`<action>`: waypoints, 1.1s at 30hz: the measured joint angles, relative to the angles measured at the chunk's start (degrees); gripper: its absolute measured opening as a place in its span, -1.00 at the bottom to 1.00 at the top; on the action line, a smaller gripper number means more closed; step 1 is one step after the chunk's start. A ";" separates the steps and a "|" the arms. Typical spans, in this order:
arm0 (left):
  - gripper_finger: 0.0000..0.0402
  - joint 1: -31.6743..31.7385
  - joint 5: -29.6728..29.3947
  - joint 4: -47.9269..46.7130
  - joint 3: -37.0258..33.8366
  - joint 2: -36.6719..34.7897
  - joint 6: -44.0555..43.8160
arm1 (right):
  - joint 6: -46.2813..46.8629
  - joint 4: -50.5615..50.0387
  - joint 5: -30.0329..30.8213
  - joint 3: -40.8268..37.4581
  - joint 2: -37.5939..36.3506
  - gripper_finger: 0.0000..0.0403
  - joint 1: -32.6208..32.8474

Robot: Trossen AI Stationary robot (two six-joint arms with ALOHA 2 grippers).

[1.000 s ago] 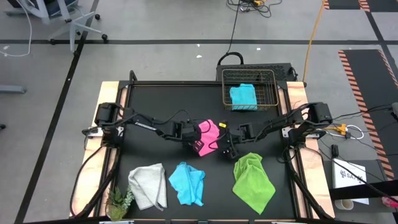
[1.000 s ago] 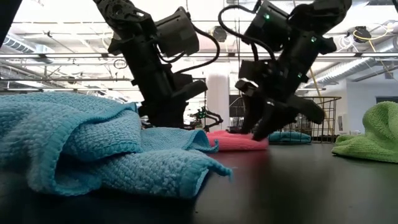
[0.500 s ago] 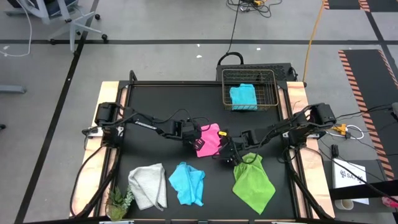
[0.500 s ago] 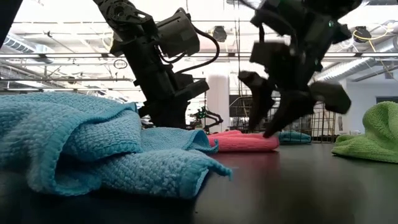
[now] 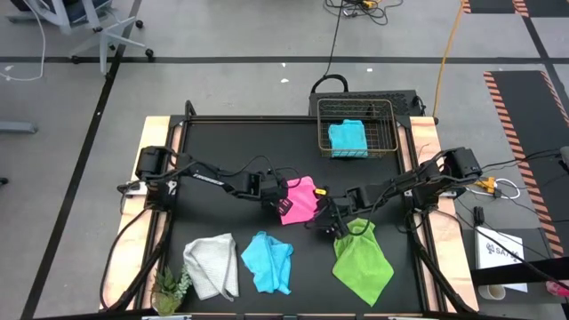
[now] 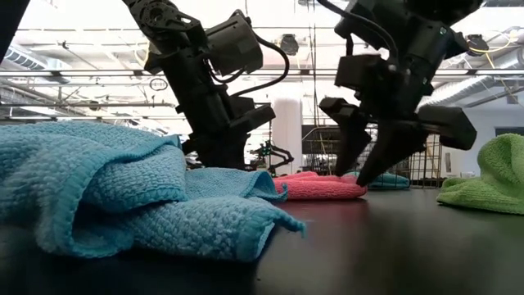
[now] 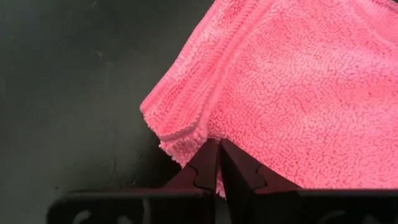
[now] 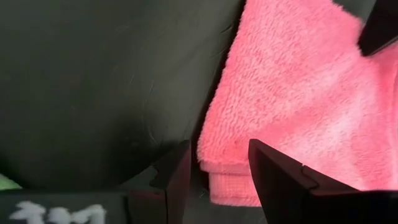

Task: Fold microfiber towels
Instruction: Put the folded pink towel into the gold wire basket

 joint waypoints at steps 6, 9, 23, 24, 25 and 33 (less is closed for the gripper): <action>-0.90 -0.02 0.06 0.48 0.00 0.00 -0.02 | -0.45 7.82 0.23 -4.19 0.00 -0.23 -0.13; -0.90 -0.22 1.42 1.80 0.00 0.00 -0.54 | -1.87 10.78 2.95 -6.09 0.00 -0.23 -0.15; -0.90 -3.34 2.22 4.16 0.11 1.73 -4.22 | -3.31 12.76 4.34 -9.18 -0.17 -0.23 -3.01; -0.90 -3.37 2.15 4.24 0.15 1.98 -4.66 | -3.30 12.91 4.32 -9.46 -0.20 -0.25 -3.10; -0.90 -3.34 2.51 4.20 0.17 2.09 -4.87 | -3.29 12.97 4.29 -9.66 -0.20 -0.27 -3.16; -0.90 -3.17 2.99 7.51 0.23 3.28 -5.57 | -0.45 13.57 3.97 -10.57 -0.15 -0.69 -3.23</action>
